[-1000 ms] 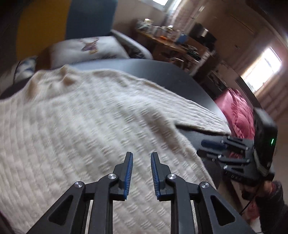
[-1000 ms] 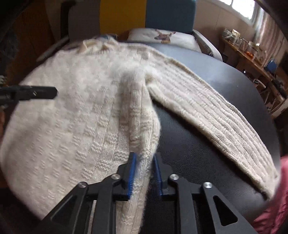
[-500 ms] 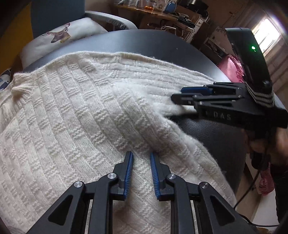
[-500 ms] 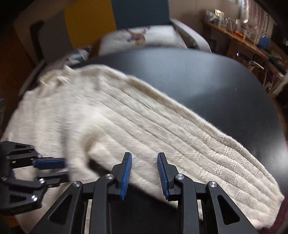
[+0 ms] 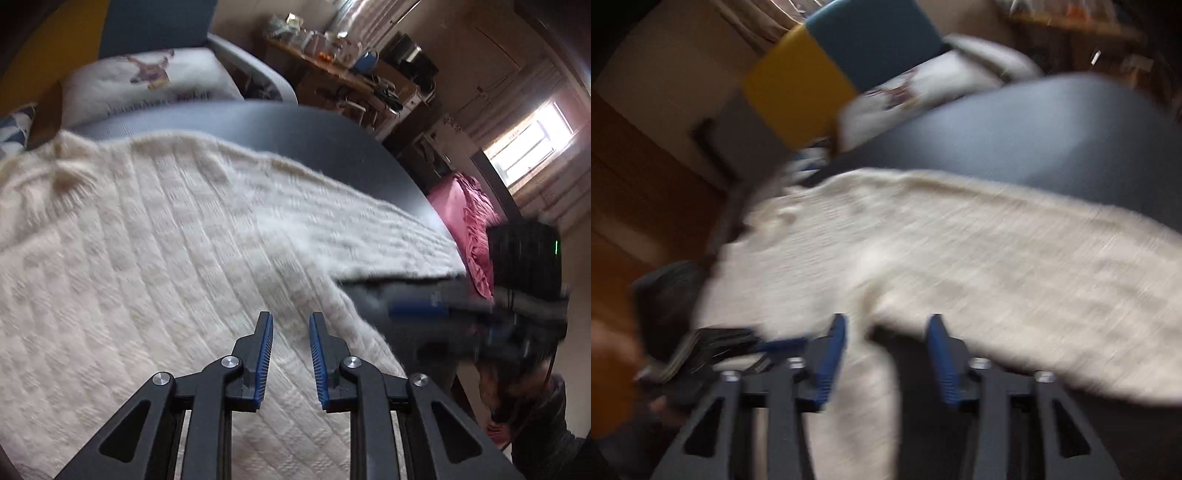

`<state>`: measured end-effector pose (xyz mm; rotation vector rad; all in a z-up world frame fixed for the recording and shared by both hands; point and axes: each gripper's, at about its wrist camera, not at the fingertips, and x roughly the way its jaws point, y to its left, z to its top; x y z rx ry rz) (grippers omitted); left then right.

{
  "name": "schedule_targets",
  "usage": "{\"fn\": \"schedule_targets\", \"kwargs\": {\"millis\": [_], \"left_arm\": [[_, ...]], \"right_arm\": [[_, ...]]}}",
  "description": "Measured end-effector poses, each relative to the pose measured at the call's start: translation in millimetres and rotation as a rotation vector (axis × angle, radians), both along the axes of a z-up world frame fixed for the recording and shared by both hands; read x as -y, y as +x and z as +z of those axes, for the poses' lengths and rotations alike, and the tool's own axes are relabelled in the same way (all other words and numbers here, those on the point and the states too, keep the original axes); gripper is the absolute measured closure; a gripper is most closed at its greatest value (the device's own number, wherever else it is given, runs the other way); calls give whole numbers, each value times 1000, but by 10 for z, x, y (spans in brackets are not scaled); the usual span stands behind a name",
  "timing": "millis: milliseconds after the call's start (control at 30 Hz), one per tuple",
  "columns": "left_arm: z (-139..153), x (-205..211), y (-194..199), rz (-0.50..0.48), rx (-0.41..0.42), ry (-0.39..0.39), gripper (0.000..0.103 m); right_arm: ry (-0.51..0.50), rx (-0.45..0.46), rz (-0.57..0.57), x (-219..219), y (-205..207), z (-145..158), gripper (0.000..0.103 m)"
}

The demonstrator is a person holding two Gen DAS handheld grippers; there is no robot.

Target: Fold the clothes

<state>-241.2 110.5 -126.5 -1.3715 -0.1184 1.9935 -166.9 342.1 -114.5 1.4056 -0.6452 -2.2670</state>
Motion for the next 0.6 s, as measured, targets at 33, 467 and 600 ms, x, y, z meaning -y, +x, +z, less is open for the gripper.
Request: {"fn": "schedule_targets", "kwargs": {"millis": [33, 467, 600], "left_arm": [[38, 19, -41, 2, -12, -5, 84], [132, -882, -339, -335, -59, -222, 84], [-65, -1131, -405, -438, -51, -332, 84]], "right_arm": [[-34, 17, 26, 51, 105, -34, 29], [-292, 35, 141, 357, 229, -335, 12], [-402, -125, 19, 252, 187, -243, 9]]}}
